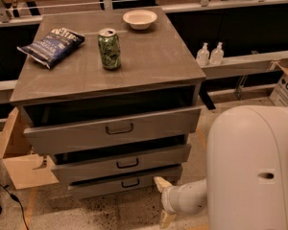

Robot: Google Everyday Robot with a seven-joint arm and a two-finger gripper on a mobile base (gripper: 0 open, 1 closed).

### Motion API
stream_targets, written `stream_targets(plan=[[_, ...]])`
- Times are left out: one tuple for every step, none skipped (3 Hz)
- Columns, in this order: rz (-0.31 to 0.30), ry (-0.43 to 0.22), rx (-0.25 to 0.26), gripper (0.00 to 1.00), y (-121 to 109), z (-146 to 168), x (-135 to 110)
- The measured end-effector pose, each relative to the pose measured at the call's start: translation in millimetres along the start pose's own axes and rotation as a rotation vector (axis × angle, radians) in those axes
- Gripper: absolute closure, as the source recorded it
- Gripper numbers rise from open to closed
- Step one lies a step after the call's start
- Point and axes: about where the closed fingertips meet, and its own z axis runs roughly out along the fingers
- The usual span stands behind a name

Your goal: Open bottom drawer

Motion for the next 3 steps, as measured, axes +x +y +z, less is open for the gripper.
stream_targets(plan=[[0.035, -0.006, 0.020, 0.00, 8, 18, 16], [0.059, -0.027, 0.048, 0.00, 12, 39, 23], [0.076, -0.027, 0.062, 0.00, 18, 60, 33]])
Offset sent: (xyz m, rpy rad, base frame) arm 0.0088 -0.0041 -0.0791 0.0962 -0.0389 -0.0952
